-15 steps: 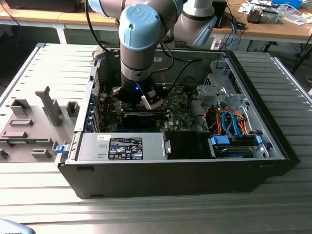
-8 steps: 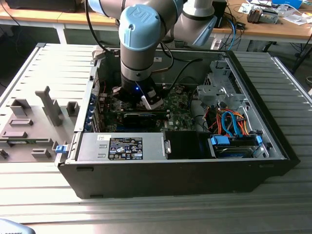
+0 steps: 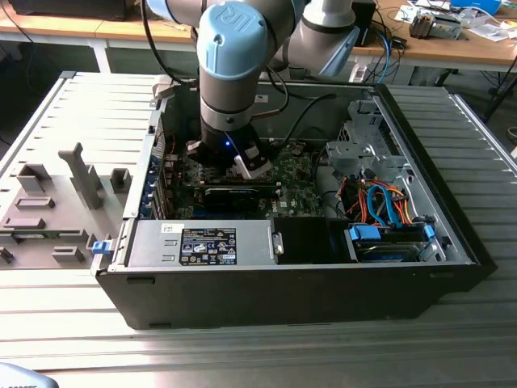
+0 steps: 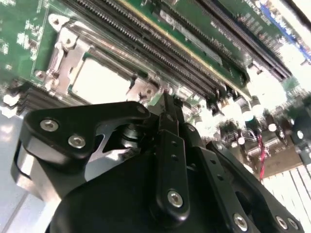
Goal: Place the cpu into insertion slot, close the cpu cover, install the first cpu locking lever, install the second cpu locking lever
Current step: 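Install the second cpu locking lever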
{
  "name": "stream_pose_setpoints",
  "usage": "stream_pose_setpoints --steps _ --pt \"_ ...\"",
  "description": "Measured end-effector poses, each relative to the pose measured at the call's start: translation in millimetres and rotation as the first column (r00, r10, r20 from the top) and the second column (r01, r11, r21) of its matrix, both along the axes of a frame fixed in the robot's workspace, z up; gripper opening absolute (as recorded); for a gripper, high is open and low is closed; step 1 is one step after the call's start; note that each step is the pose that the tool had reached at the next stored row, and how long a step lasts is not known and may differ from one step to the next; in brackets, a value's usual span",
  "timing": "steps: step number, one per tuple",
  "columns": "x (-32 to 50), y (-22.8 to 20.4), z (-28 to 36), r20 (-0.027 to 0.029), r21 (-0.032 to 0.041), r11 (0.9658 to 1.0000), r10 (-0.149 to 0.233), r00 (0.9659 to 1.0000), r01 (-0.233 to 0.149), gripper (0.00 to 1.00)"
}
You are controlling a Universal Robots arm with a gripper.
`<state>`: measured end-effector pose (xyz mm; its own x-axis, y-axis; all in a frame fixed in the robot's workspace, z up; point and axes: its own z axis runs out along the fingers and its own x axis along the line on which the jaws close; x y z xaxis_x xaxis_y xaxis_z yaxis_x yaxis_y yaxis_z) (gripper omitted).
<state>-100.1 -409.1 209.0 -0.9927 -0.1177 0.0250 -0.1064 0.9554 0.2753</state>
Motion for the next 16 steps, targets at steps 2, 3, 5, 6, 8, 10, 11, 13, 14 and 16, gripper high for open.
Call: stream_pose_setpoints --steps 2,3,5,6,8,10,11,13,14,16 --pt "3.7 0.0 4.2 -0.0011 -0.007 1.0 0.0 1.0 0.0 0.11" --pt "7.8 0.0 4.3 -0.0042 -0.0166 0.9999 -0.001 1.0 0.001 0.11" --pt "16.7 0.0 4.3 -0.0093 -0.0306 0.9995 -0.001 1.0 0.001 0.11" --pt "21.2 0.0 4.3 -0.0119 -0.0371 0.9993 -0.001 0.9999 0.001 0.11" --pt "27.9 0.0 4.3 -0.0163 -0.0474 0.9989 -0.001 0.9999 0.001 0.11" --pt "35.1 0.3 4.3 -0.0209 -0.0575 0.9983 -0.002 0.9998 0.0 0.11" --pt "41.0 1.3 4.3 -0.0252 -0.0768 0.997 -0.002 0.9997 0.0 0.11" --pt "44.3 3.6 4.4 -0.0276 -0.0989 0.9951 -0.002 0.9996 0.0 0.11" --pt "45.8 6.5 4.3 -0.0285 -0.1133 0.9936 -0.003 0.9996 0.0 0.11" --pt "47.3 10.1 4.4 -0.029 -0.1376 0.9905 -0.004 0.9996 0.0 0.11"
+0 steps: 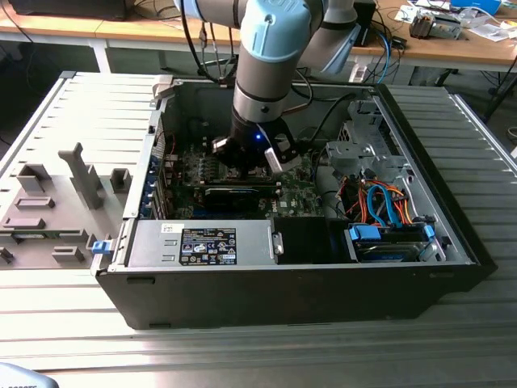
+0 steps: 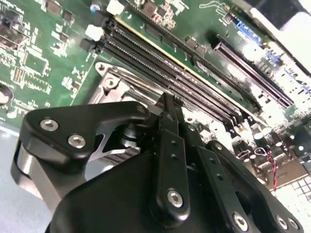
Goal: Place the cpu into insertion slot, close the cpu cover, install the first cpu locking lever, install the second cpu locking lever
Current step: 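Install the second cpu locking lever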
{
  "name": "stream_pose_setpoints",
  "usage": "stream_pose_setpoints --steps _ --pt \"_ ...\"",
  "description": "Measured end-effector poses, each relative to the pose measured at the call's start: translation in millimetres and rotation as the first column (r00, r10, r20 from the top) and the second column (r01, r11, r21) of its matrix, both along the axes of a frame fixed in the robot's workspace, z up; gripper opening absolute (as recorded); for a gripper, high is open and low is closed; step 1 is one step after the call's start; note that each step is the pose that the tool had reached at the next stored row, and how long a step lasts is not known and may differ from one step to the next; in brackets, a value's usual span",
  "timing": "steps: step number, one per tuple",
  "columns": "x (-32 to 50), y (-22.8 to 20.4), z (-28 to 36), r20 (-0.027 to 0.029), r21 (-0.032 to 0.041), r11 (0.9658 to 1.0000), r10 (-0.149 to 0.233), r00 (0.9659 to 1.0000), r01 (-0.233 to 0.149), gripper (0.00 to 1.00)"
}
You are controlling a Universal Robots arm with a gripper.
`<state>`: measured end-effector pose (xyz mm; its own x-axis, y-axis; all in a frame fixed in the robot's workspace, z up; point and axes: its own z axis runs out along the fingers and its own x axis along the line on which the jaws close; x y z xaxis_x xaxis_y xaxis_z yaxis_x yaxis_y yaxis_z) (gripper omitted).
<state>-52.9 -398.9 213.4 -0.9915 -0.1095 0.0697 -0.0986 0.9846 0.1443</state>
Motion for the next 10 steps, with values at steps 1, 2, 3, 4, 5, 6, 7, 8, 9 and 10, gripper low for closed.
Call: stream_pose_setpoints --steps 1,2,3,4,5,6,7,8,9,10 --pt "0.5 1.9 -0.1 0.0 -0.0172 0.9999 0.0 1.0 0.0 0.11" --pt "1.3 5.1 0.0 -0.0002 -0.0392 0.9992 0.0 1.0 0.0 0.11" --pt "1.6 7.7 0.0 -0.0003 -0.0464 0.9989 0.0 1.0 0.0 0.11" --pt "1.8 9.3 0.1 -0.0002 -0.0474 0.9989 0.0 1.0 0.0 0.11" --pt "1.9 9.7 1.0 -0.0003 -0.0476 0.9989 0.0 1.0 0.0 0.11" --pt "2.0 9.9 2.4 -0.0002 -0.0475 0.9989 0.0 1.0 0.0 0.11" --pt "2.0 10.0 4.4 -0.0002 -0.0476 0.9989 0.0 1.0 0.0 0.11" --pt "2.0 10.1 6.9 -0.0002 -0.0475 0.9989 0.0 1.0 0.0 0.11" --pt "2.0 10.2 11.5 -0.0002 -0.0475 0.9989 0.0 1.0 0.0 0.11" --pt "1.9 10.2 15.8 -0.0002 -0.0476 0.9989 0.0 1.0 0.0 0.11"
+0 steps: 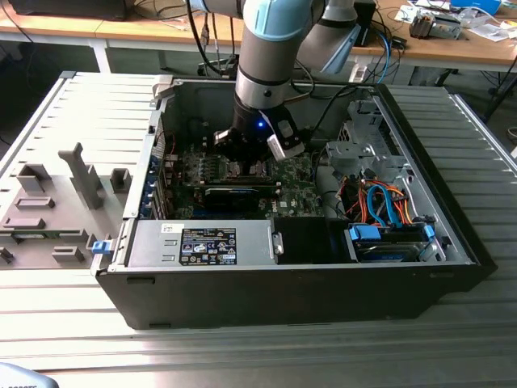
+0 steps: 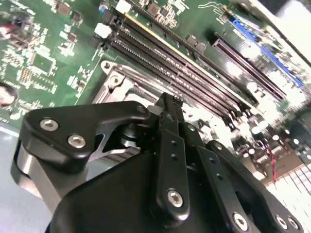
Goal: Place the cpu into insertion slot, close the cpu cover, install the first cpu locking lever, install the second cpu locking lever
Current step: 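Install the second cpu locking lever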
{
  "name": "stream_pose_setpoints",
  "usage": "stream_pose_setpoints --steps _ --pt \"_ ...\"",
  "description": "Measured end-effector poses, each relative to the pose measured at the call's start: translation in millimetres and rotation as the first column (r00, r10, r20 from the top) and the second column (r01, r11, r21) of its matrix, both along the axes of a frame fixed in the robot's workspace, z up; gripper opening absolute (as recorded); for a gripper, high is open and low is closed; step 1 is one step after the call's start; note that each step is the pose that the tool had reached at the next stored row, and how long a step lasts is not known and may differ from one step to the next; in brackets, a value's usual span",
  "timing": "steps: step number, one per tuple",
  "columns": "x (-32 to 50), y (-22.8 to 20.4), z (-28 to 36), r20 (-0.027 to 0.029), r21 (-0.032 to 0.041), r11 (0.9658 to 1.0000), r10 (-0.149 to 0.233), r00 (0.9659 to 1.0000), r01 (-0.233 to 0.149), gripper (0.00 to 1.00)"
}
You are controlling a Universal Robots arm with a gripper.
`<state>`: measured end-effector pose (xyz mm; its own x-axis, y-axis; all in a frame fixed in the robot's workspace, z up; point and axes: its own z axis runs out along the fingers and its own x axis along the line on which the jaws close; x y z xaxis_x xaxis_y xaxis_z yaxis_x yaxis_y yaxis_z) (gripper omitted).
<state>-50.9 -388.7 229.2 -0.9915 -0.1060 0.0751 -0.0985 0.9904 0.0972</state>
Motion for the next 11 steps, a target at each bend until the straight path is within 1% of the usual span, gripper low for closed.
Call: stream_pose_setpoints --steps 1,2,3,11 --pt "0.0 0.0 7.0 0.0 0.0001 1.0 0.0 1.0 0.0 0.11" --pt "0.0 0.0 11.5 -0.0001 0.0 1.0 0.0 1.0 0.0 0.11" --pt "0.0 0.1 12.5 0.0 0.0002 1.0 0.0 1.0 0.0 0.11" --pt "0.0 0.0 12.7 0.0 0.0001 1.0 0.0 1.0 0.0 0.11"
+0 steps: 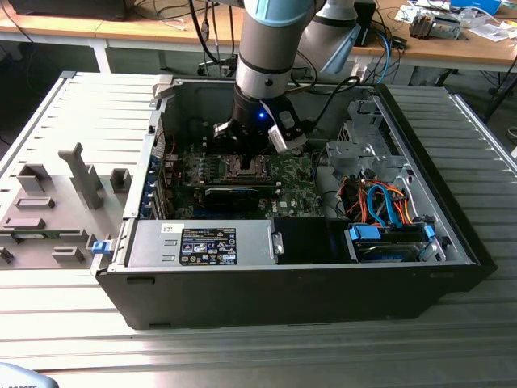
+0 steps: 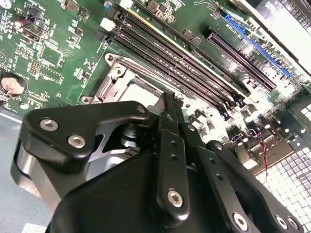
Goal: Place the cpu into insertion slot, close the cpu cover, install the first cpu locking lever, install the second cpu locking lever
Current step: 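Install the second cpu locking lever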
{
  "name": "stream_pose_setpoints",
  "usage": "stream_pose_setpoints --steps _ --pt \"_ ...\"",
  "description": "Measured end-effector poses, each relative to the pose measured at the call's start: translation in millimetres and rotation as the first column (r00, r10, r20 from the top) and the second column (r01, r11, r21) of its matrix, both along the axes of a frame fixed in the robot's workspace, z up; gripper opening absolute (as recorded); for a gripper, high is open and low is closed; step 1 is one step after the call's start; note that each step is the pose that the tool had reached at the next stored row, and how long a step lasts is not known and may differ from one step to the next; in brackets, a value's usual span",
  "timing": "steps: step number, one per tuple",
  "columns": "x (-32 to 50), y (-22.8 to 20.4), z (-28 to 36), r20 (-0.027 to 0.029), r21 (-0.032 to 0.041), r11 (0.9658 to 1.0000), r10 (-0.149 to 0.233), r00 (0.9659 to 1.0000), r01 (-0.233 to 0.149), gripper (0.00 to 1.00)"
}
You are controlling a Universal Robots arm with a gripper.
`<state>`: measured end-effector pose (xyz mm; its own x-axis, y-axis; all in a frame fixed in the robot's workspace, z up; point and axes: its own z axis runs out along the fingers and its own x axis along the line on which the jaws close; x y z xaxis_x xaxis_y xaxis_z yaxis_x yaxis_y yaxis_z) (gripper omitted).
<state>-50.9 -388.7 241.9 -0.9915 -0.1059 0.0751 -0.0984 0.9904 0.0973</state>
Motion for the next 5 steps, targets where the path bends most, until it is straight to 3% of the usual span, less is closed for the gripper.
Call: stream_pose_setpoints --steps 5 --pt "0.0 0.0 0.1 0.0 0.0 1.0 0.0 1.0 0.0 0.11"
